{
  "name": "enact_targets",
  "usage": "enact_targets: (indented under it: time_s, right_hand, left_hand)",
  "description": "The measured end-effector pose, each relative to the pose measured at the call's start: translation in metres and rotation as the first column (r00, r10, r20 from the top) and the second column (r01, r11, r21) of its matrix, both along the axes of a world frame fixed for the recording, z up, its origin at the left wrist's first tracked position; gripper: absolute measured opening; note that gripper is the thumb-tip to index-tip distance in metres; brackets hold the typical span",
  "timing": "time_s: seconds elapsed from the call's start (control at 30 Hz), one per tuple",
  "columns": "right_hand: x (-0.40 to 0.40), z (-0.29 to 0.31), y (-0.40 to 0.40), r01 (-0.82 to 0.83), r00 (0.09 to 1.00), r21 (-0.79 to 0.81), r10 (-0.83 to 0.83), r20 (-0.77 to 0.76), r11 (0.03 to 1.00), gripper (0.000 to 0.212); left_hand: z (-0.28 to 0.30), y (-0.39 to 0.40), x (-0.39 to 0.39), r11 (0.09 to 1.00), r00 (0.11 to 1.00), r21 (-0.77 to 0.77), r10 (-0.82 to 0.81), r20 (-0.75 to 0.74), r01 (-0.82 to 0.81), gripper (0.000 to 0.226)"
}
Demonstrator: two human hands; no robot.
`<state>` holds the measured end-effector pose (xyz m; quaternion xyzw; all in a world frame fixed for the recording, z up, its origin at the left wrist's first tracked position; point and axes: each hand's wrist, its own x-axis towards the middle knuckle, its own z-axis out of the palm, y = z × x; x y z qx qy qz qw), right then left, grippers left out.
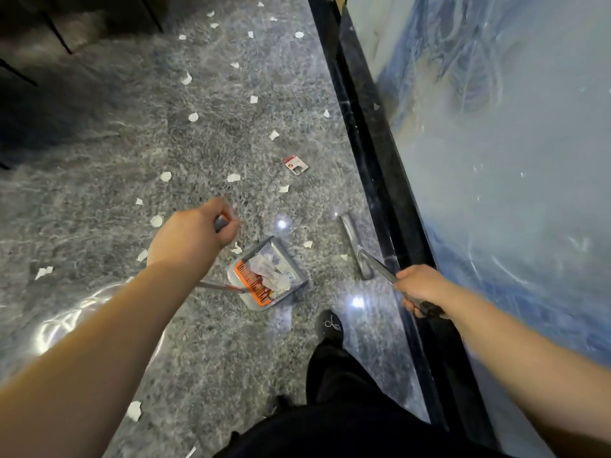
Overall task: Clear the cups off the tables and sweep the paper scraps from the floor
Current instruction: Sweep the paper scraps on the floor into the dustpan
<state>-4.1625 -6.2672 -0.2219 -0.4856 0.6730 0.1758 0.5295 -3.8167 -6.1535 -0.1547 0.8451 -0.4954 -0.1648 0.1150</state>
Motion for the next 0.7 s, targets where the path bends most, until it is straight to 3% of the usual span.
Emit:
enact_targets:
  time_s: [0.1,0.5,0.7]
  right_hand:
    - [0.018,-0.001,-0.024,-0.145,0.989,0.049,0.144,0.008,0.988,0.014]
    - [0.082,-0.004,-0.061,-0.421,0.904,0.12,0.405,0.134,0.899,0.039]
    - [0.087,0.011,-0.059,-0.431,0.896,0.146,0.402,0.187,0.891,0.04]
  left_hand:
    - [-0.002,-0.022,0.01,0.998,0.999,0.034,0.051,0.013,-0.051,0.019]
    - [-0.003,-0.059,0.014,0.991,0.994,0.095,0.09,0.063,-0.095,0.021]
    - [-0.004,-0.062,0.019,0.99,0.991,0.087,0.102,0.086,-0.11,0.022]
